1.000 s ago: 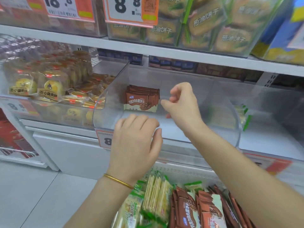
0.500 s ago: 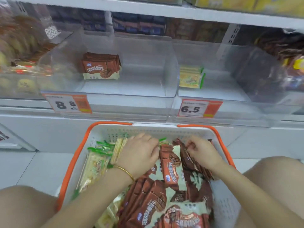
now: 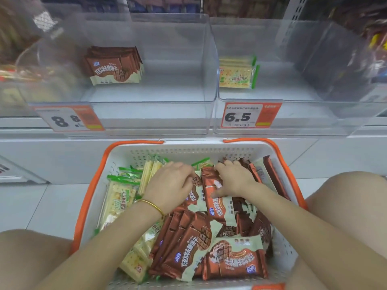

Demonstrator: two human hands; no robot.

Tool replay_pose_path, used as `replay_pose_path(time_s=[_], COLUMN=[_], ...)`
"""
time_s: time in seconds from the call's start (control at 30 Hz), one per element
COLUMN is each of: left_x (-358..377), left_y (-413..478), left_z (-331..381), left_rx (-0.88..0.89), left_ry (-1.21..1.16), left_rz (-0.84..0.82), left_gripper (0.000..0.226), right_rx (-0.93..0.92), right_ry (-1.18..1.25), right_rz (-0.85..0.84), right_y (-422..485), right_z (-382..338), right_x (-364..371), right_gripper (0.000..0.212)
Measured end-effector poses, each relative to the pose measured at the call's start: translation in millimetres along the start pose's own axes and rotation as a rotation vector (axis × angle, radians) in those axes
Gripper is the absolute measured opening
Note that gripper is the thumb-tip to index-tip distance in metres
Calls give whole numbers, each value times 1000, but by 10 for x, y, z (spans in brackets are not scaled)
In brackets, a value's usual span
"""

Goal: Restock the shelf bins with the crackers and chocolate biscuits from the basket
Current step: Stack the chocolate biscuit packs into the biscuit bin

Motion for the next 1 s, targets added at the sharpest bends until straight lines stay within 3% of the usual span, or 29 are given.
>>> replay_pose_path(time_s=[0.23, 0.37, 0.43, 0.53, 0.6, 0.77, 0.87, 0.93, 1.0], left_x=[58, 43, -80, -418, -706, -1566, -2027, -2272, -2380], left_y=[20, 7, -19, -54, -91, -155, -120, -135, -146], left_z=[5, -23, -24, -77, -168, -389, -603, -830, -984], left_rx=[-74, -193, -218, -207, -203, -192, -204, -226, -239], left_ry=[-113, -437, -572, -680, -745, -844, -938, -819, -457], left_rz=[-134, -311, -345, -318, -276, 15, 393, 711, 858], left_gripper=[24, 45, 37, 17, 17, 20, 16, 15, 12], right_rx=[-112, -146, -162, -197, -236, -428, -447, -403, -352], right_ry=[424, 737, 927, 1135, 1204, 1251, 1320, 1356, 1343], right_rz=[35, 196, 225, 129, 33, -18, 77, 164, 237], right_y=[-156, -421, -565, -682, -747, -871, -679, -397, -27], right_z=[4, -75, -166, -322, -445, -907, -1122, -1217, -1316], right_x=[-359, -792, -962, -1102, -1220, -1744, -2155, -2397, -2533], right_gripper=[42, 37, 31, 30, 33, 33, 19, 12, 18])
Point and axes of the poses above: each hand's wrist, its own y-axis towards the middle knuckle, its own x-axis out of the palm, z = x × y, the point moved 6 cm from there along y, towards the middle knuckle, and after that the axes turned 1 degree about -z, right-handed, at the moved point
